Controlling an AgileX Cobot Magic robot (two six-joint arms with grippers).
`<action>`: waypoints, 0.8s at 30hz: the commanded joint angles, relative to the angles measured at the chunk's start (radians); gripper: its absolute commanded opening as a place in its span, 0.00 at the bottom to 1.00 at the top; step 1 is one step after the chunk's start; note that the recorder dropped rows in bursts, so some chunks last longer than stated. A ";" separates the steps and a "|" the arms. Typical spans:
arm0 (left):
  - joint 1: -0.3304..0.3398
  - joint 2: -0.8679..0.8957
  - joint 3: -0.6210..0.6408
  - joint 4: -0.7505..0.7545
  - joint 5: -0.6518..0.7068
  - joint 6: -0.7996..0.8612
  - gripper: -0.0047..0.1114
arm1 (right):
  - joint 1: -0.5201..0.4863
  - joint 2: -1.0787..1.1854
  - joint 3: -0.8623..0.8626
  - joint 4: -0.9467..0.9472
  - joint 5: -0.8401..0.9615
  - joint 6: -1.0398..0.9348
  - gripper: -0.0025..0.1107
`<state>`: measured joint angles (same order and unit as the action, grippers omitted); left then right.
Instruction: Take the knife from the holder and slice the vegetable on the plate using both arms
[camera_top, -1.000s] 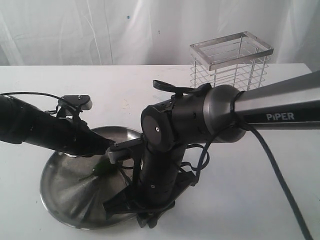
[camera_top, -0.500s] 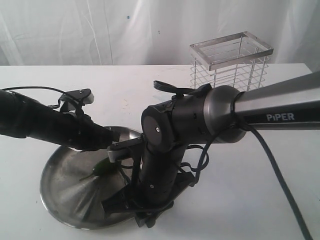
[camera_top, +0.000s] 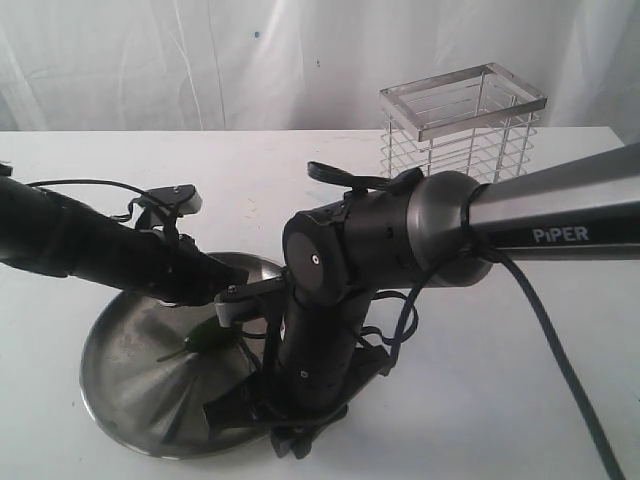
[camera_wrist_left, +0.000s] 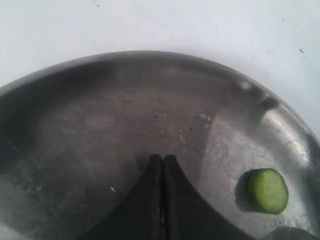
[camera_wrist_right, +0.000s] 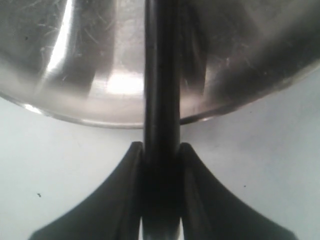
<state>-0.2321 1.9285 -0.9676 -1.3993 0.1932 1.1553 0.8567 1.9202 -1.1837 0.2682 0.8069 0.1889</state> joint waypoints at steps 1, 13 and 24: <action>0.000 0.050 0.086 0.044 0.009 -0.015 0.04 | -0.001 -0.008 0.002 -0.013 -0.012 -0.006 0.02; 0.000 0.050 0.153 0.039 0.112 -0.041 0.04 | -0.001 -0.008 0.045 -0.017 0.080 -0.006 0.02; 0.000 0.050 0.169 0.022 0.147 -0.041 0.04 | -0.001 -0.018 0.075 0.000 0.040 -0.006 0.02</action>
<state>-0.2165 1.9211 -0.8529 -1.5159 0.3784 1.1198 0.8609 1.9012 -1.1150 0.2838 0.9254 0.1543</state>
